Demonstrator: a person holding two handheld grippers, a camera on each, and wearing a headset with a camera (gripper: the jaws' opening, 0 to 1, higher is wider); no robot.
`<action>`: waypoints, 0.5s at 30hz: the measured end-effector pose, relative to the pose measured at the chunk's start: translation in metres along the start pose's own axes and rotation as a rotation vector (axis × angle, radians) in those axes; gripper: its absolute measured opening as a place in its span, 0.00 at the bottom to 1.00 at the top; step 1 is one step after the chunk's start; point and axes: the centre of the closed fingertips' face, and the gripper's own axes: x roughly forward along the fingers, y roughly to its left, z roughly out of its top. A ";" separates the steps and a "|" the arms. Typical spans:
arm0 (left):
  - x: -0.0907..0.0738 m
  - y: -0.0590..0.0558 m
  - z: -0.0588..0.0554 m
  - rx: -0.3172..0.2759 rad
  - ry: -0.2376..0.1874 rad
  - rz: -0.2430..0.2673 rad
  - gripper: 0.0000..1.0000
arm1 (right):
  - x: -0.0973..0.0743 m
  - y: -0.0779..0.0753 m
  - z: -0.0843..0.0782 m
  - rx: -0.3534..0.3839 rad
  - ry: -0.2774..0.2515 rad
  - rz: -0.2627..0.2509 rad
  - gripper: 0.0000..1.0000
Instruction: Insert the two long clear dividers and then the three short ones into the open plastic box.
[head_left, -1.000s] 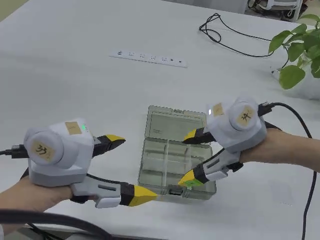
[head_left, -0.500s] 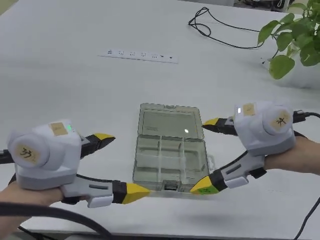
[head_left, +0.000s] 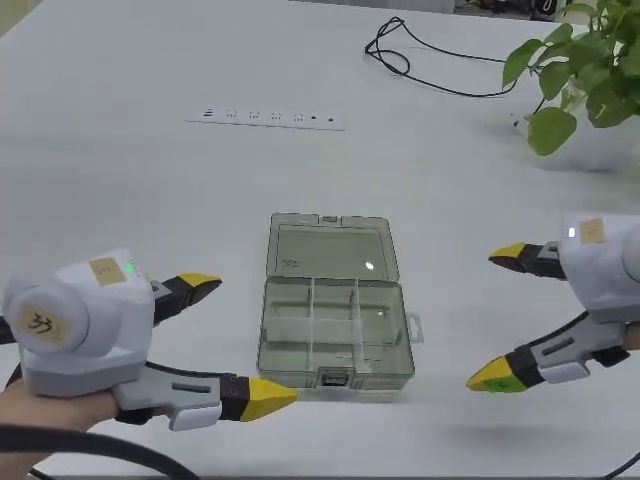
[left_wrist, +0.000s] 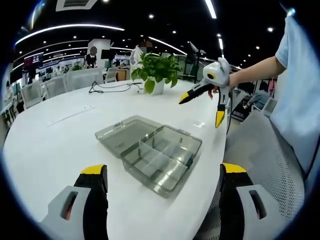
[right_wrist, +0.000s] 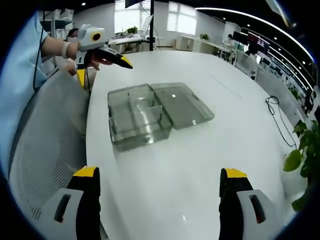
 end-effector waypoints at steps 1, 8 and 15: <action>0.000 0.000 0.001 0.002 0.000 0.002 0.95 | -0.002 -0.001 -0.004 0.001 0.010 -0.002 1.00; -0.002 0.000 0.003 0.009 0.003 0.007 0.95 | -0.012 -0.004 -0.039 0.002 0.093 -0.004 0.99; -0.004 0.000 0.002 0.012 0.012 0.008 0.94 | -0.013 -0.003 -0.071 -0.051 0.202 0.030 0.91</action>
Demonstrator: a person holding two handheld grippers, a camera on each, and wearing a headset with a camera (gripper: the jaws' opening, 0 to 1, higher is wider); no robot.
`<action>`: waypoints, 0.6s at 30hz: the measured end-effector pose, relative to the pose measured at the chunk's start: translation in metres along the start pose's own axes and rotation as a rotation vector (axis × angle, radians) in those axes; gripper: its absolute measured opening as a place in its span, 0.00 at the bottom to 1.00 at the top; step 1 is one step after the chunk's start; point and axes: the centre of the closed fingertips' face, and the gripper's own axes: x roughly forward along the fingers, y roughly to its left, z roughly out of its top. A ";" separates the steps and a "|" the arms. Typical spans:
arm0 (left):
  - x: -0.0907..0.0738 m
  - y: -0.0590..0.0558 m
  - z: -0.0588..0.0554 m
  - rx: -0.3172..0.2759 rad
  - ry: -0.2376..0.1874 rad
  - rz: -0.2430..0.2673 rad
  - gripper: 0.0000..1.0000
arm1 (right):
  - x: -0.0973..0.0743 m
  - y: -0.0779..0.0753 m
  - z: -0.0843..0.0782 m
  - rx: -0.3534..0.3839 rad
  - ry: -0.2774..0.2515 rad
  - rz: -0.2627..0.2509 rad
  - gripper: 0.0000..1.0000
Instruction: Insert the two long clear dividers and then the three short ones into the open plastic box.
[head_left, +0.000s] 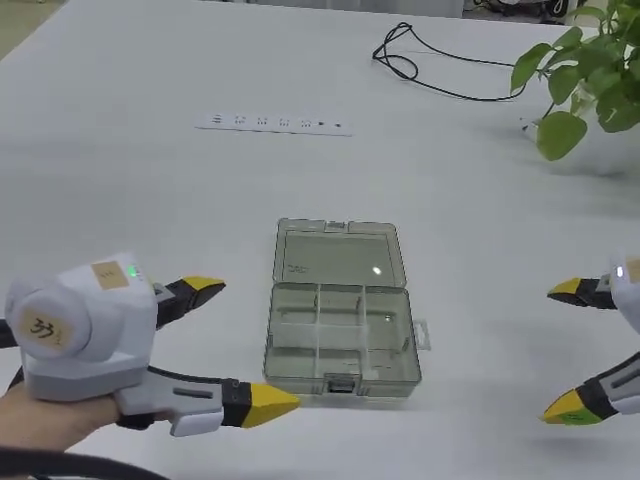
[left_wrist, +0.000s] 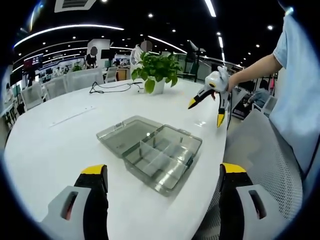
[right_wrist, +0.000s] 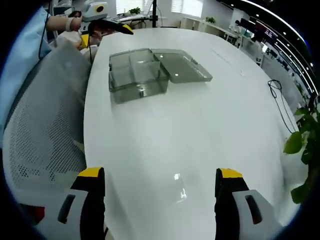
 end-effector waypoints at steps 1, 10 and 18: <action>0.000 0.000 0.000 0.000 0.001 0.000 0.94 | 0.001 0.000 -0.006 -0.013 0.026 0.005 0.90; -0.007 0.003 -0.003 -0.005 0.003 0.016 0.93 | 0.007 -0.014 -0.039 -0.058 0.144 0.030 0.65; -0.014 0.006 -0.008 -0.020 0.003 0.037 0.92 | 0.016 -0.012 -0.036 -0.140 0.195 0.061 0.51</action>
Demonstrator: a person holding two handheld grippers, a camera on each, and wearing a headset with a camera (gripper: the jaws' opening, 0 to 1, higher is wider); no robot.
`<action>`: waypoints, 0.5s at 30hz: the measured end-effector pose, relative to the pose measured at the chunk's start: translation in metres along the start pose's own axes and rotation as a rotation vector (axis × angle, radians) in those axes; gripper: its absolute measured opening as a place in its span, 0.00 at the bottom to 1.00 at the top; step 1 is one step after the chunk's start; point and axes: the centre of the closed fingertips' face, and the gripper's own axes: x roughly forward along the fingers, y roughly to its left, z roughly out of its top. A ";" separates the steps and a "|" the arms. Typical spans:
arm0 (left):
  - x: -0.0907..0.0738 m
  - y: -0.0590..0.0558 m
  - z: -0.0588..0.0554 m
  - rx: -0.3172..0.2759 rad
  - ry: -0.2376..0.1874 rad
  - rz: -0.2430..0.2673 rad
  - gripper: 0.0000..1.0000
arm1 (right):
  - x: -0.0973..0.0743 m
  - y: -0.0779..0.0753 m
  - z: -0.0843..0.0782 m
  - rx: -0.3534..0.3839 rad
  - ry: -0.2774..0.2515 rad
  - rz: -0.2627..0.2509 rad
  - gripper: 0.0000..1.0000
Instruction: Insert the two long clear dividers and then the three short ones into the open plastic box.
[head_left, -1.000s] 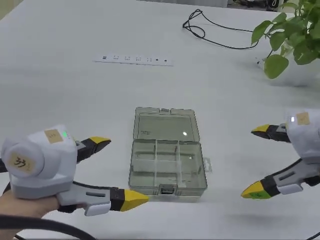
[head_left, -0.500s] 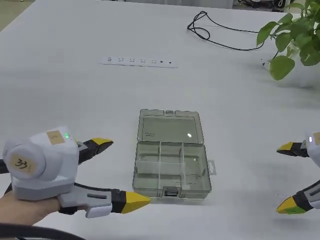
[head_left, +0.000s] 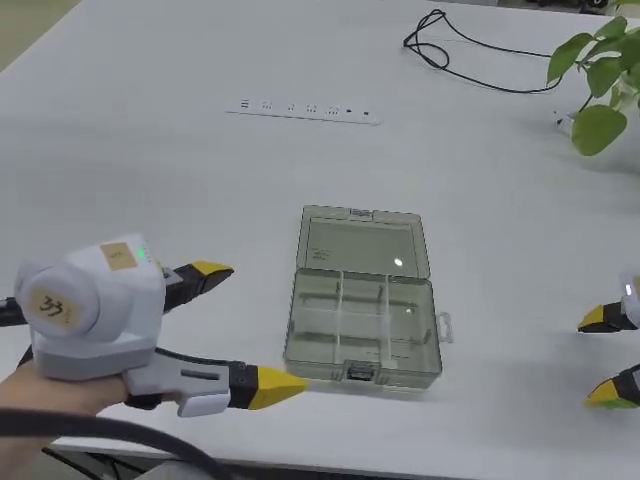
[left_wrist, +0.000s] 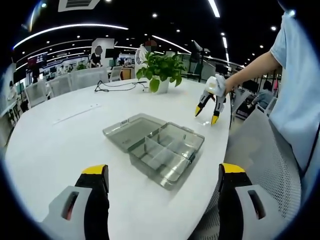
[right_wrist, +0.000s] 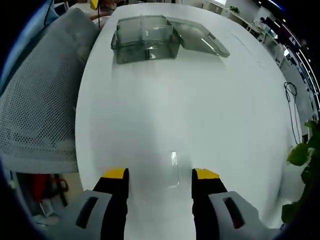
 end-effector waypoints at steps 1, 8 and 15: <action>-0.001 0.000 0.000 -0.002 -0.001 0.002 0.92 | 0.000 0.000 0.000 -0.010 0.007 0.004 0.49; -0.002 0.003 -0.004 -0.007 0.002 0.007 0.92 | 0.000 0.006 0.002 -0.020 0.015 0.053 0.39; 0.002 0.002 -0.001 -0.009 -0.009 0.001 0.92 | 0.000 0.005 0.002 -0.014 0.023 0.049 0.33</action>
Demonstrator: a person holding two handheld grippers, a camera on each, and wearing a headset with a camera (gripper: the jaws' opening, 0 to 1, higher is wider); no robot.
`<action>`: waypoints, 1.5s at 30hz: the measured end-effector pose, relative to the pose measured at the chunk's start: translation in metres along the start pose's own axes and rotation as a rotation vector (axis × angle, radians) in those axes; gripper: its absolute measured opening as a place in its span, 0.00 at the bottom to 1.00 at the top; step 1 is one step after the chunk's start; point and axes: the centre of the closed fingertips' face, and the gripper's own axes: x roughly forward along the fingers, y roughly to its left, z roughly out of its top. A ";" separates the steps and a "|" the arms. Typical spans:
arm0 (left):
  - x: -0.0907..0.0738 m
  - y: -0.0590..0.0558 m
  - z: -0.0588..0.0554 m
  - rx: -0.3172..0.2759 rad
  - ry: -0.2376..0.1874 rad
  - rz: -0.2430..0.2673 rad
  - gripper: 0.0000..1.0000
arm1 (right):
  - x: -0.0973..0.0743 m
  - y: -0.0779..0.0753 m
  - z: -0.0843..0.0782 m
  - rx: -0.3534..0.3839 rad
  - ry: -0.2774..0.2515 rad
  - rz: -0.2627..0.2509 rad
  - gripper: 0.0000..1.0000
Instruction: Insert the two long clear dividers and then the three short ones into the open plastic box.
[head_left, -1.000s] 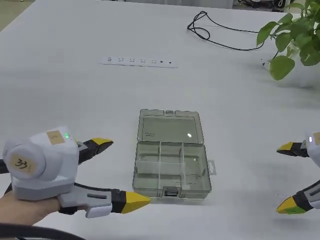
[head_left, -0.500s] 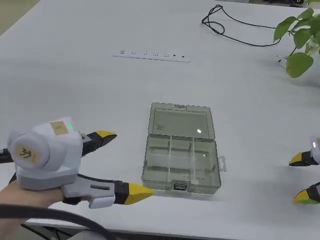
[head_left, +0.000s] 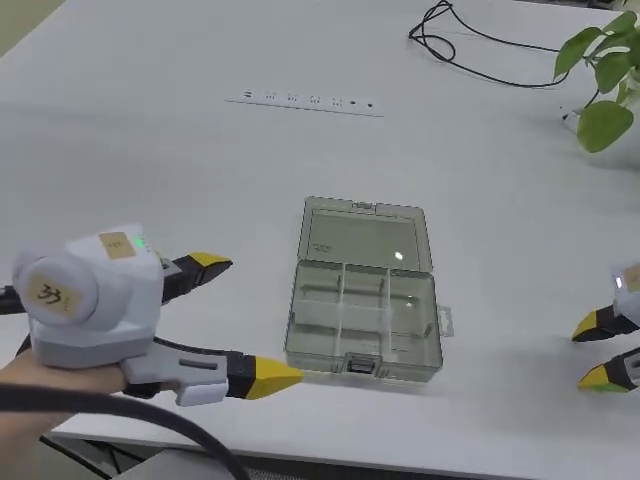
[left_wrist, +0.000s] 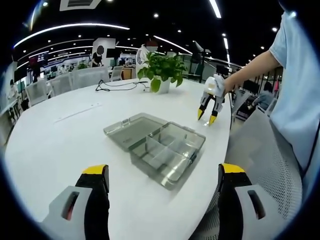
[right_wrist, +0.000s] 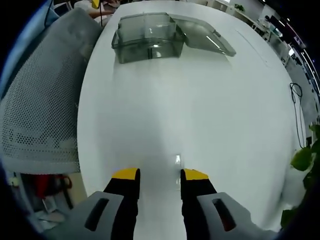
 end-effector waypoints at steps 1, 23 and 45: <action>0.001 0.000 0.000 -0.001 -0.001 -0.001 0.92 | 0.000 0.000 0.000 0.003 0.005 0.000 0.33; 0.009 -0.014 0.010 -0.065 -0.072 -0.021 0.88 | -0.017 -0.010 0.039 0.045 -0.019 -0.110 0.32; 0.041 -0.020 0.038 -0.469 -0.089 -0.142 0.75 | -0.058 -0.001 0.191 -0.265 -0.283 -0.255 0.32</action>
